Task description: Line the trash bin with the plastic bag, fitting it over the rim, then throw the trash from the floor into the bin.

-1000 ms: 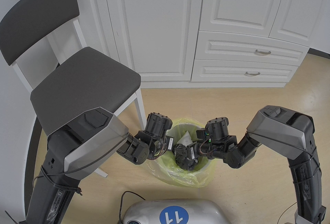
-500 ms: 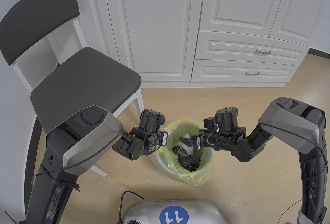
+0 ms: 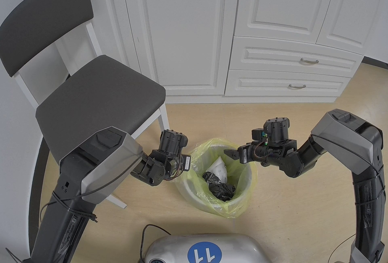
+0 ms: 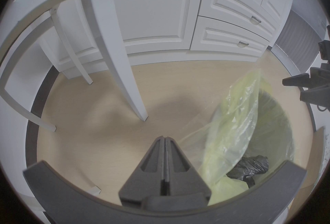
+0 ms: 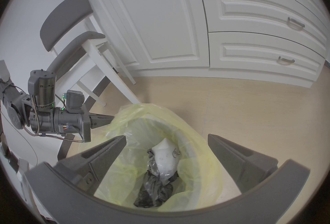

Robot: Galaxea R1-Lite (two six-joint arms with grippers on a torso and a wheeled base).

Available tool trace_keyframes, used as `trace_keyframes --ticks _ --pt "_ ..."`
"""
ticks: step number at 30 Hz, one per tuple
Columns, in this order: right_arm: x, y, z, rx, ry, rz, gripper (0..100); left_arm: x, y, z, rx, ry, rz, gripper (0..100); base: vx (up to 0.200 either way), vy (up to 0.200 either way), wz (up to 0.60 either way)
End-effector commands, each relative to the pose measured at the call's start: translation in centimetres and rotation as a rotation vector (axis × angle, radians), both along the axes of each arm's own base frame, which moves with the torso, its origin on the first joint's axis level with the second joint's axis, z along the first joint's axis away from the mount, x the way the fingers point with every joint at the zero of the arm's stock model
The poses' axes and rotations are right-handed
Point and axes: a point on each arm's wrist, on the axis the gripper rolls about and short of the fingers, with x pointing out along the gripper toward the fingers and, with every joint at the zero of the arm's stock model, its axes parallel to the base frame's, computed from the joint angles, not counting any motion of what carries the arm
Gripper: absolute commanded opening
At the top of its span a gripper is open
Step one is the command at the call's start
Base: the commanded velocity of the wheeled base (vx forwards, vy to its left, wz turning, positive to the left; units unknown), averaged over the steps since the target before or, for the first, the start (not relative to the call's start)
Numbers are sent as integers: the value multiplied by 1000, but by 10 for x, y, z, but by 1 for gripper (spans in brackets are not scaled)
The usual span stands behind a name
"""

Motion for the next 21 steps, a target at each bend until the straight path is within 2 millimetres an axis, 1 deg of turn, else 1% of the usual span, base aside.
trace_keyframes --ticks 1,2,4,5,6,7,8,13,15,18,21 --pt "13 -12 -7 -2 9 -33 100 8 2 -19 11 20 11 0 0 0 0" --pt "19 -17 -11 -2 9 -45 100 12 0 -19 8 18 11 0 0 0 0" --pt "24 -19 -16 -1 9 -55 100 17 0 -20 5 13 18 0 0 0 0" --pt "24 -19 -16 0 8 -53 100 17 1 -20 5 12 19 0 0 0 0" --pt "29 -18 -25 3 13 -59 100 22 1 -19 -1 3 24 0 0 0 0" --pt "30 -18 -25 4 11 -59 100 23 2 -19 -1 3 27 0 0 0 0" --pt "35 -17 -31 7 5 -66 100 25 4 -19 -1 3 32 0 0 0 0" --pt "45 -13 -40 62 8 -89 100 29 13 -13 -8 -1 54 0 0 0 0" --pt "47 -14 -35 86 4 -100 100 28 15 -5 -11 -7 57 0 0 0 0" --pt "49 -19 -24 102 -11 -109 100 21 17 8 -10 -12 52 0 0 0 0" --pt "47 -20 -15 107 -22 -107 100 6 15 31 -12 -34 30 0 0 0 0"
